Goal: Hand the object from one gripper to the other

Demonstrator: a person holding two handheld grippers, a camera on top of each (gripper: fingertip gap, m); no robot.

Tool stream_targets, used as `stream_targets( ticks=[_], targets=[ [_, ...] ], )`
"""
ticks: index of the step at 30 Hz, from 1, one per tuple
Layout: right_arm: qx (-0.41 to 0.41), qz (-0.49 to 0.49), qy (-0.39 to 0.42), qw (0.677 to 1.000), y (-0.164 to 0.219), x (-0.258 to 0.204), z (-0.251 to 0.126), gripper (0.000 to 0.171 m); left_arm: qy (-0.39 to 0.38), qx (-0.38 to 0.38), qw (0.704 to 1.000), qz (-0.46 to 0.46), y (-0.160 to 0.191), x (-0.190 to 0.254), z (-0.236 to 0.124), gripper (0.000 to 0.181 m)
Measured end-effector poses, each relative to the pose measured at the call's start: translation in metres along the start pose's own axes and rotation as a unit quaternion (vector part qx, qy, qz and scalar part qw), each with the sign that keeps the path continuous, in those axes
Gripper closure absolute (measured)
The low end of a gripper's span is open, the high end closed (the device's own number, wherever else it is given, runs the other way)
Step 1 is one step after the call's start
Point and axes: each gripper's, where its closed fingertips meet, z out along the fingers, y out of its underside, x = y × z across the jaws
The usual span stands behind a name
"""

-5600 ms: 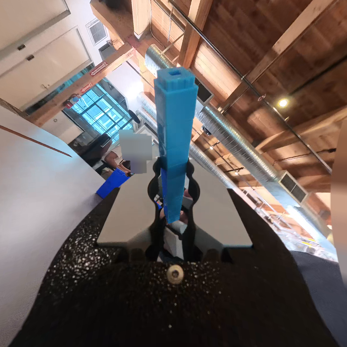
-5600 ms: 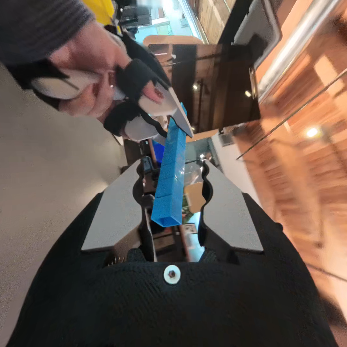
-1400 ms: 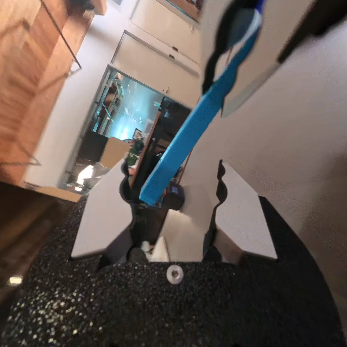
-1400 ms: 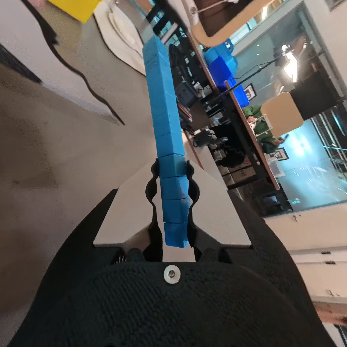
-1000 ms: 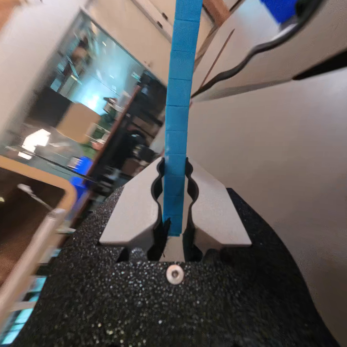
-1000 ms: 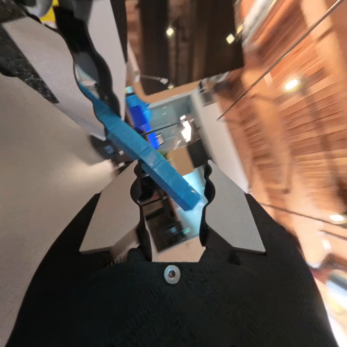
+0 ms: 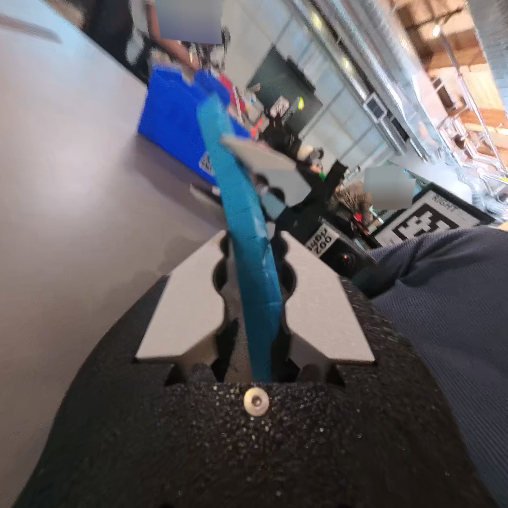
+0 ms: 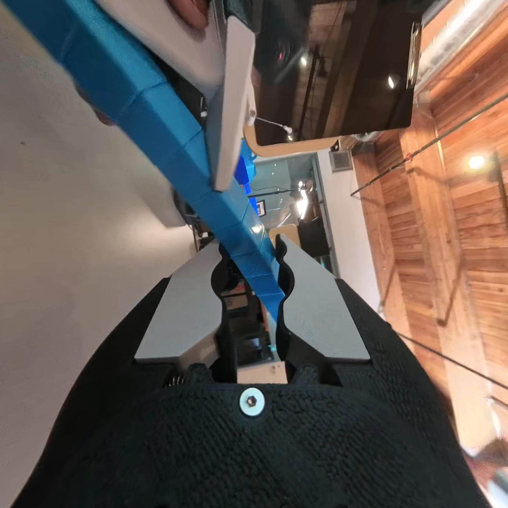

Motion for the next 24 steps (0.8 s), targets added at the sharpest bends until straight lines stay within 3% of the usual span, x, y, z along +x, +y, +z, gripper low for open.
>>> stream_targets(
  ticks=[2,4,8,12,15,17,19,20,24],
  targets=[
    [-0.004,0.044,-0.018,0.999,-0.001,-0.005,0.003,0.146,0.003,0.046,0.998,0.037,-0.017,0.008,-0.004,0.095],
    [-0.018,0.091,-0.035,0.995,0.003,-0.008,0.006,0.146,-0.006,0.077,0.994,0.076,-0.028,0.012,-0.011,0.072],
    [-0.056,0.205,-0.051,0.976,0.024,-0.003,0.006,0.149,-0.033,0.163,0.974,0.151,-0.055,0.017,-0.033,0.068],
    [-0.068,0.329,-0.06,0.94,0.039,0.008,0.003,0.15,-0.145,0.191,0.926,0.292,-0.068,0.012,-0.048,0.074],
    [-0.068,0.354,-0.092,0.928,0.039,0.004,0.002,0.151,-0.282,0.15,0.841,0.436,-0.07,0.003,-0.052,0.08],
    [-0.09,0.309,-0.11,0.94,0.044,-0.004,0.0,0.151,-0.378,0.126,0.735,0.549,-0.074,0.005,-0.057,0.08],
    [-0.139,0.195,-0.103,0.965,0.057,-0.008,-0.002,0.151,-0.424,0.09,0.627,0.648,-0.071,0.012,-0.054,0.082],
    [-0.157,0.151,-0.104,0.97,0.062,-0.01,-0.004,0.151,-0.426,0.056,0.596,0.679,-0.065,0.011,-0.047,0.085],
    [-0.144,0.111,-0.11,0.977,0.051,-0.015,-0.002,0.151,-0.418,-0.077,0.553,0.717,-0.034,-0.022,-0.023,0.096]
  ],
)
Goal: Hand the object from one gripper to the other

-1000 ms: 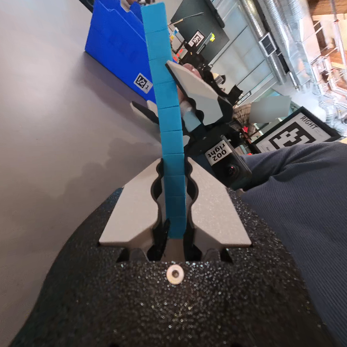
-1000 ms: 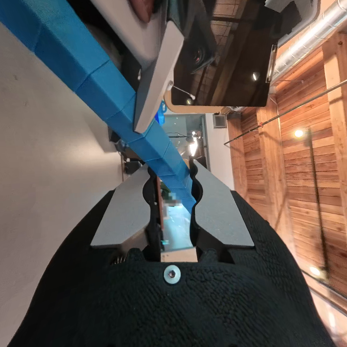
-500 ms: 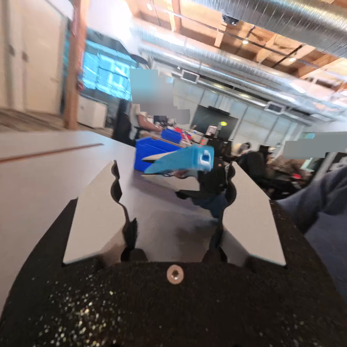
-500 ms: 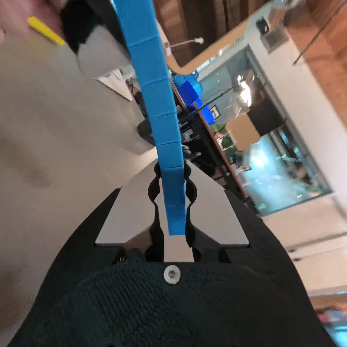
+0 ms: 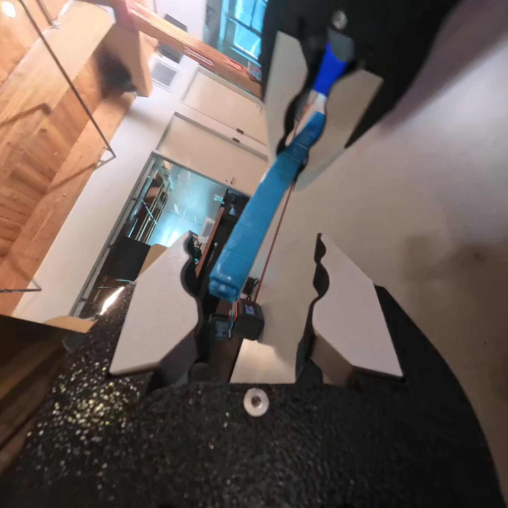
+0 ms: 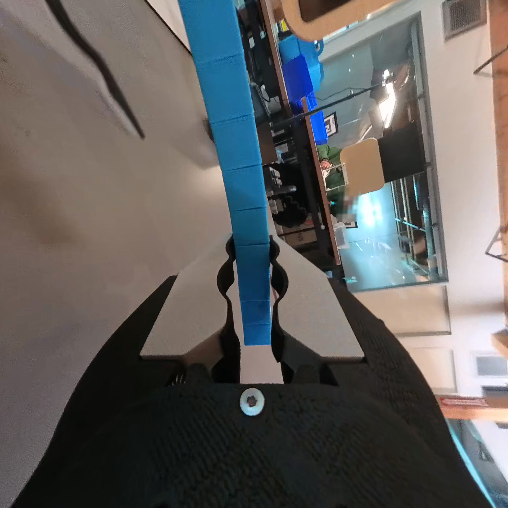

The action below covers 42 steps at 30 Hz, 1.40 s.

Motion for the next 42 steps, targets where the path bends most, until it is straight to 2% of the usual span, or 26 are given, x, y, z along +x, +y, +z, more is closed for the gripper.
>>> stream_targets(
  ticks=[3,4,6,7,10,12,14,16,17,19,21,22,23,24,25,26,27,29,32,34,37,40,42],
  targets=[
    [0.007,-0.019,0.0,1.0,-0.004,-0.004,0.0,0.15,-0.022,-0.037,0.998,0.05,0.011,0.002,0.005,0.133],
    [0.009,-0.025,0.0,1.0,-0.005,-0.005,0.001,0.15,-0.028,-0.043,0.997,0.057,0.012,0.0,0.005,0.152],
    [0.034,-0.032,0.042,0.998,-0.012,0.005,0.0,0.148,-0.012,-0.055,0.997,0.048,0.016,0.004,0.005,0.16],
    [0.057,-0.031,0.076,0.995,-0.019,0.014,-0.003,0.14,-0.019,-0.062,0.998,0.025,0.018,0.0,0.006,0.161],
    [0.088,-0.012,0.115,0.989,-0.03,0.03,-0.01,0.079,-0.009,-0.06,0.991,-0.117,0.019,-0.012,0.006,0.162],
    [0.095,-0.035,0.159,0.982,-0.031,0.041,-0.015,0.066,0.048,-0.038,0.966,-0.251,0.016,-0.01,0.005,0.161],
    [0.097,-0.104,0.212,0.967,-0.034,0.046,-0.02,0.07,0.146,-0.007,0.908,-0.393,0.006,0.002,0.003,0.161],
    [0.101,-0.169,0.238,0.951,-0.039,0.042,-0.023,0.083,0.246,0.022,0.822,-0.514,-0.008,0.013,-0.001,0.162],
    [0.106,-0.191,0.245,0.945,-0.043,0.038,-0.024,0.092,0.272,0.032,0.786,-0.555,-0.01,0.015,-0.002,0.161],
    [0.119,-0.218,0.252,0.935,-0.054,0.032,-0.026,0.099,0.317,0.042,0.736,-0.596,-0.014,0.021,-0.006,0.161],
    [0.13,-0.24,0.25,0.929,-0.062,0.026,-0.029,0.121,0.346,0.053,0.708,-0.614,-0.019,0.025,-0.01,0.161],
    [0.127,-0.249,0.242,0.929,-0.062,0.023,-0.029,0.135,0.348,0.064,0.7,-0.621,-0.022,0.023,-0.01,0.162],
    [0.121,-0.251,0.235,0.931,-0.06,0.022,-0.027,0.138,0.339,0.074,0.7,-0.624,-0.023,0.02,-0.009,0.161],
    [0.112,-0.246,0.217,0.938,-0.056,0.02,-0.023,0.14,0.316,0.091,0.703,-0.631,-0.024,0.012,-0.006,0.153],
    [0.101,-0.233,0.201,0.946,-0.05,0.02,-0.021,0.142,0.288,0.111,0.702,-0.642,-0.025,0.001,-0.004,0.112],
    [0.083,-0.22,0.196,0.952,-0.043,0.027,-0.021,0.143,0.266,0.121,0.703,-0.649,-0.023,-0.007,-0.002,0.084],
    [0.05,-0.209,0.196,0.957,-0.034,0.039,-0.023,0.143,0.245,0.127,0.709,-0.649,-0.021,-0.014,-0.001,0.073],
    [-0.027,-0.158,0.189,0.969,-0.009,0.072,-0.038,0.143,0.181,0.132,0.734,-0.642,-0.008,-0.029,0.0,0.075],
    [-0.162,0.003,0.13,0.978,0.049,0.125,-0.077,0.144,0.133,0.118,0.759,-0.627,0.006,-0.036,0.0,0.086],
    [-0.267,0.15,0.059,0.95,0.106,0.143,-0.108,0.143,0.116,0.106,0.766,-0.623,0.013,-0.035,0.002,0.092],
    [-0.408,0.312,0.0,0.858,0.204,0.154,-0.149,0.144,0.115,0.085,0.781,-0.608,0.019,-0.027,0.006,0.096],
    [-0.483,0.444,-0.122,0.744,0.275,0.111,-0.168,0.144,0.12,0.069,0.794,-0.592,0.02,-0.018,0.01,0.101],
    [-0.52,0.485,-0.168,0.683,0.306,0.08,-0.177,0.143,0.129,0.061,0.799,-0.584,0.018,-0.011,0.012,0.102]
  ],
)
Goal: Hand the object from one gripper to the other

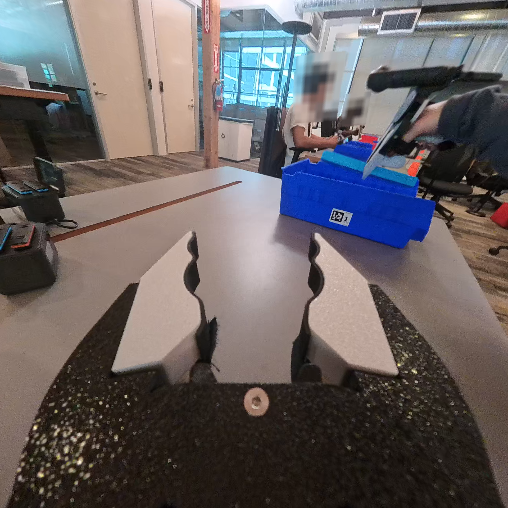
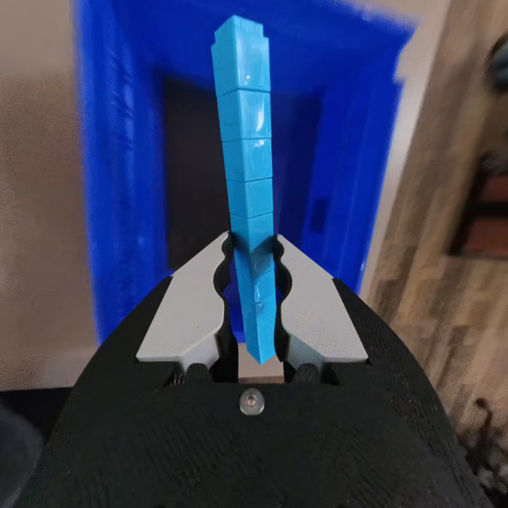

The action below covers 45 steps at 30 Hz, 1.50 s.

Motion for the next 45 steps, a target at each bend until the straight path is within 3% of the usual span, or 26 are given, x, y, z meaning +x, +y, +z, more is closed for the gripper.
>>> stream_targets(
  ticks=[4,12,15,19,22,25,27,31,36,38,41,43,45],
  targets=[
    [-0.065,0.033,-0.013,0.997,0.021,0.013,0.044,0.143,0.009,-0.018,1.0,0.016,0.008,0.008,0.005,0.106],
    [-0.033,0.057,0.061,0.996,-0.005,0.039,0.087,0.142,0.027,-0.052,0.998,0.032,0.023,0.018,0.012,0.105],
    [-0.029,0.035,0.076,0.996,-0.008,0.037,0.091,0.122,0.021,-0.051,0.998,0.032,0.024,0.016,0.012,0.101],
    [-0.008,0.002,0.126,0.992,-0.012,0.036,0.063,0.113,-0.006,-0.04,0.999,0.032,0.02,0.005,0.01,0.099],
    [0.136,0.019,0.114,0.984,-0.042,0.005,-0.001,0.114,-0.027,-0.023,0.999,0.033,0.014,-0.001,0.007,0.1],
    [0.321,-0.002,0.04,0.946,-0.075,-0.072,-0.066,0.122,-0.063,-0.017,0.997,0.047,0.013,-0.009,0.006,0.098],
    [0.428,-0.039,-0.041,0.902,-0.097,-0.14,-0.093,0.124,-0.085,-0.02,0.994,0.063,0.013,-0.015,0.005,0.097],
    [0.599,-0.069,-0.128,0.787,-0.132,-0.245,-0.1,0.123,-0.112,-0.009,0.991,0.078,0.01,-0.022,0.001,0.098],
    [0.648,-0.05,-0.175,0.74,-0.151,-0.319,-0.052,0.122,-0.128,-0.004,0.988,0.086,0.009,-0.029,-0.003,0.1],
    [0.688,-0.079,-0.179,0.699,-0.143,-0.336,-0.059,0.123,-0.132,-0.004,0.987,0.095,0.009,-0.029,-0.003,0.102],
    [0.719,-0.146,-0.133,0.666,-0.128,-0.347,-0.065,0.127,-0.127,-0.024,0.987,0.097,0.012,-0.024,-0.002,0.106],
    [0.733,-0.147,-0.131,0.651,-0.124,-0.347,-0.073,0.13,-0.129,-0.042,0.988,0.08,0.013,-0.022,-0.001,0.103],
    [0.727,-0.152,-0.133,0.657,-0.124,-0.349,-0.069,0.131,-0.14,-0.043,0.985,0.087,0.006,-0.019,-0.005,0.103]
  ],
)
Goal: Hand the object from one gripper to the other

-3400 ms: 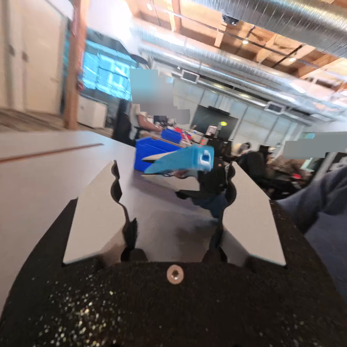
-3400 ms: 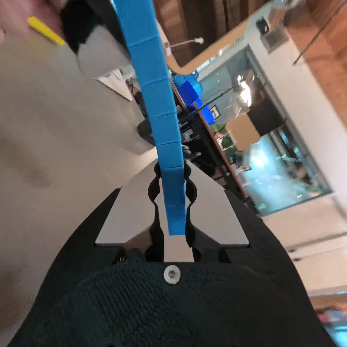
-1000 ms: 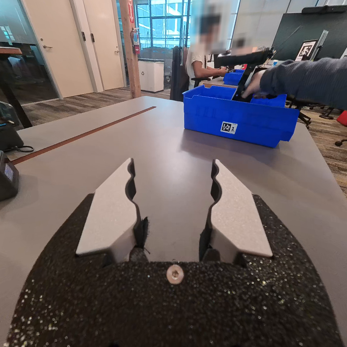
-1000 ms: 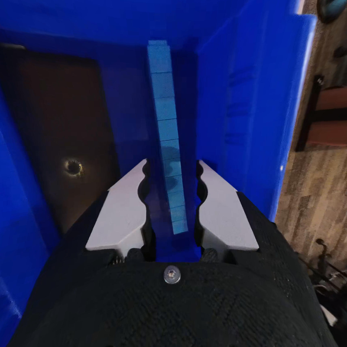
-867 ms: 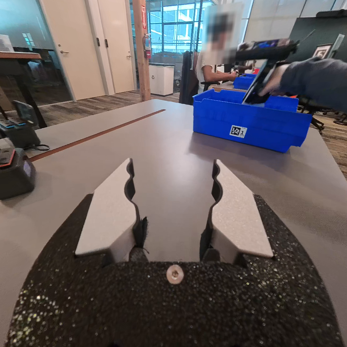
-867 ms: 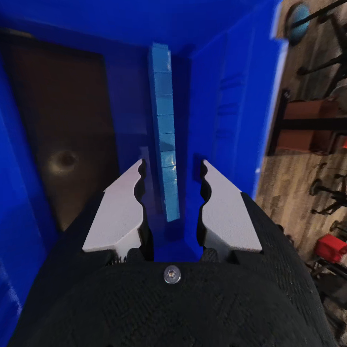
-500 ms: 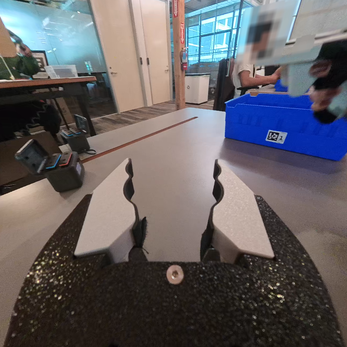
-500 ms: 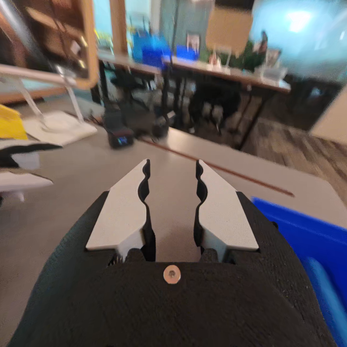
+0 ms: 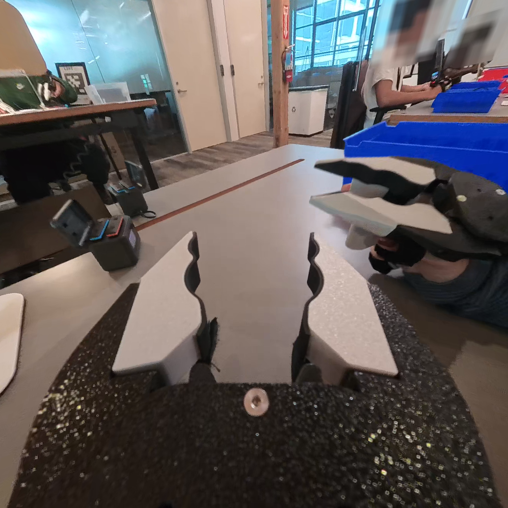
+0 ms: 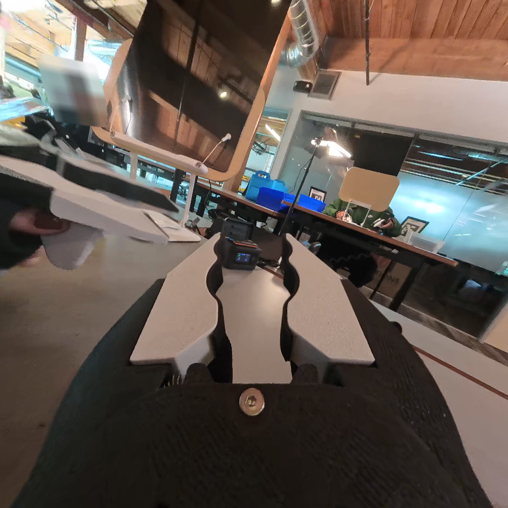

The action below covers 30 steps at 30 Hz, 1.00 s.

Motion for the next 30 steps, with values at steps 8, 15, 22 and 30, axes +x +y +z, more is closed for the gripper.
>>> stream_targets(
  ticks=[8,15,22,30],
  targets=[
    [-0.014,0.005,-0.008,1.0,0.006,-0.002,0.002,0.134,0.026,-0.012,0.998,-0.06,-0.055,-0.003,-0.1,0.102],
    [-0.021,0.004,-0.023,1.0,0.009,-0.008,0.005,0.136,-0.086,-0.275,0.946,0.149,-0.01,-0.129,-0.259,0.112],
    [-0.023,-0.004,-0.03,0.999,0.009,-0.012,0.006,0.138,-0.126,-0.491,0.835,0.216,0.054,-0.19,-0.351,0.119],
    [-0.023,-0.004,-0.031,0.999,0.009,-0.012,0.005,0.139,-0.091,-0.557,0.796,0.221,0.099,-0.204,-0.354,0.135]
  ],
)
